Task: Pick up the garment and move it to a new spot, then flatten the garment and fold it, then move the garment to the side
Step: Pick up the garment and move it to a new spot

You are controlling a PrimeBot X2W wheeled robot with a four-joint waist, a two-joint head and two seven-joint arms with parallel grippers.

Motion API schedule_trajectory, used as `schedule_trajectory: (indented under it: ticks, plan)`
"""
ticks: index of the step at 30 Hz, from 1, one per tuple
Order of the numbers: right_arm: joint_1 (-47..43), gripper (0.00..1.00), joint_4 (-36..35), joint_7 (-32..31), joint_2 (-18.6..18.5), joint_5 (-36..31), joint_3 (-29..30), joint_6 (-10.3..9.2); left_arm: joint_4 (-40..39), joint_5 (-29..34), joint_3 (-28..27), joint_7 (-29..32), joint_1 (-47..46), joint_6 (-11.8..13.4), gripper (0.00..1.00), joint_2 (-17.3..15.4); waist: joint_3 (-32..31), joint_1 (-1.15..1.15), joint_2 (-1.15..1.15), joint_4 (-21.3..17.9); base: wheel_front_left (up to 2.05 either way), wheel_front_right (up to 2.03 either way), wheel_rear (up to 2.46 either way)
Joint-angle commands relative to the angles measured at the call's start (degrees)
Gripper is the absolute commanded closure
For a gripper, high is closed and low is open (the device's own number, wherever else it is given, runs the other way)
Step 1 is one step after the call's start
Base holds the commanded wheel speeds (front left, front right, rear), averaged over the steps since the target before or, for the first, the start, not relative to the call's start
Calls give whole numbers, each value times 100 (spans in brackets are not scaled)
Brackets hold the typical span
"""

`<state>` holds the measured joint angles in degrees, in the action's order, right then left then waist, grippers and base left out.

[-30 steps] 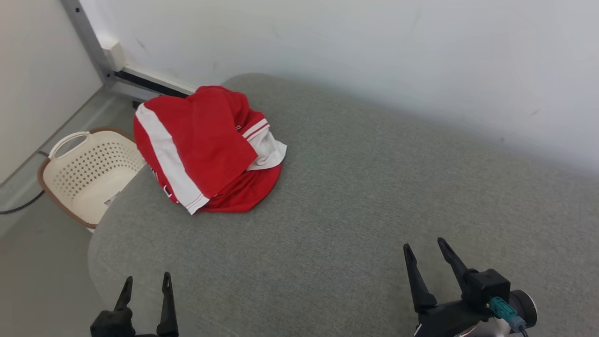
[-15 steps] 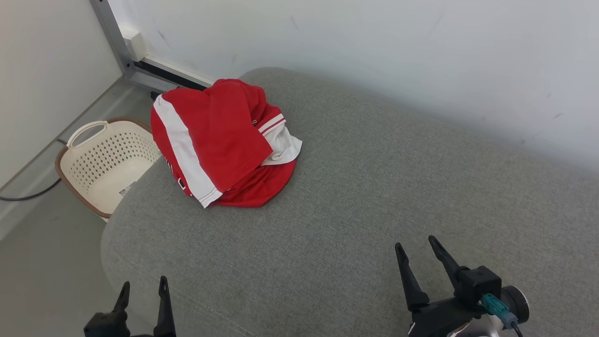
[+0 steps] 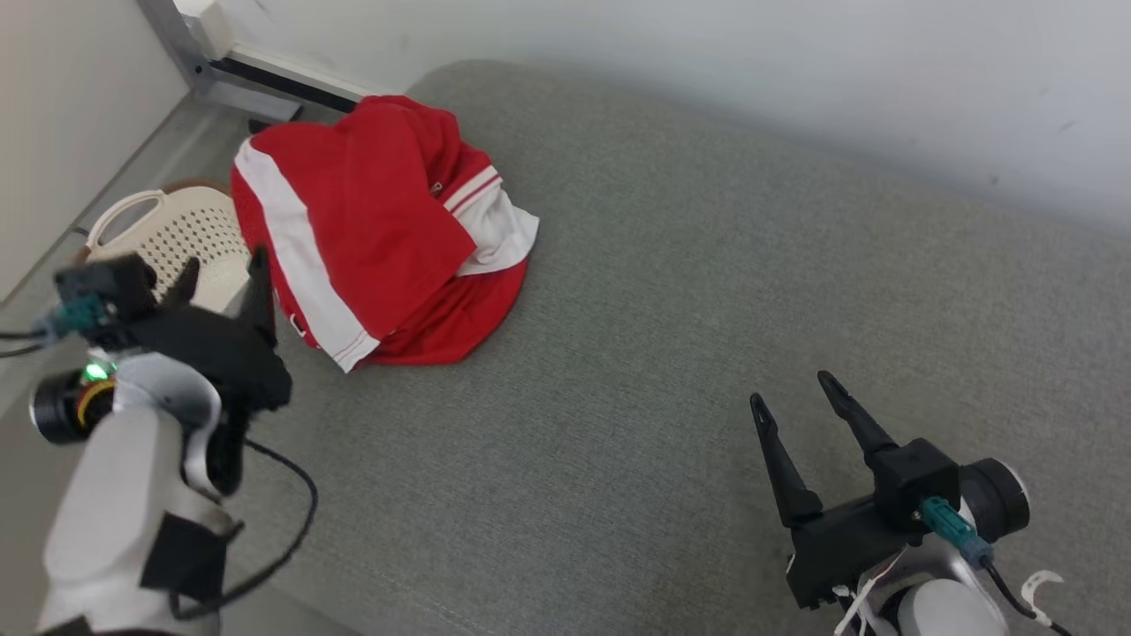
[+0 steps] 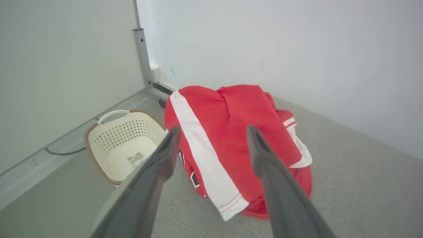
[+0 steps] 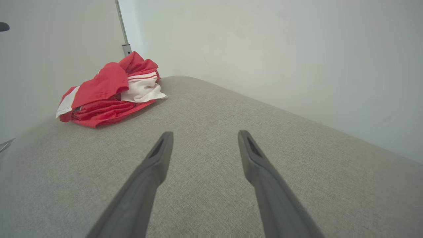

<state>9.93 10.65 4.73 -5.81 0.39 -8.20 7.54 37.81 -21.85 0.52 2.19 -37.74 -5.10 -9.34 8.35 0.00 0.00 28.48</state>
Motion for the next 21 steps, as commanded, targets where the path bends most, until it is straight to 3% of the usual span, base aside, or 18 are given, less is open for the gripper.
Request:
schedule_trajectory:
  ticks: [1, 11, 21]
  plan:
    - [39, 0, -99, -61, -103, -4, -35, -10, 164, -139, -58, 89, -243, -24, 0, -61, 727, 0, 0, -676, 0, 0, 0]
    - [-4, 0, -1460, -620, -625, 8, -33, -10, 1062, -580, -190, 893, -1678, -183, 0, -607, 1878, 0, 0, -1646, 0, 0, 0]
    - [-275, 0, -2010, -743, -639, 53, 131, -10, 1661, -503, -413, 773, -2085, 474, 0, -1105, 2320, 0, 0, -1993, 0, 0, 0]
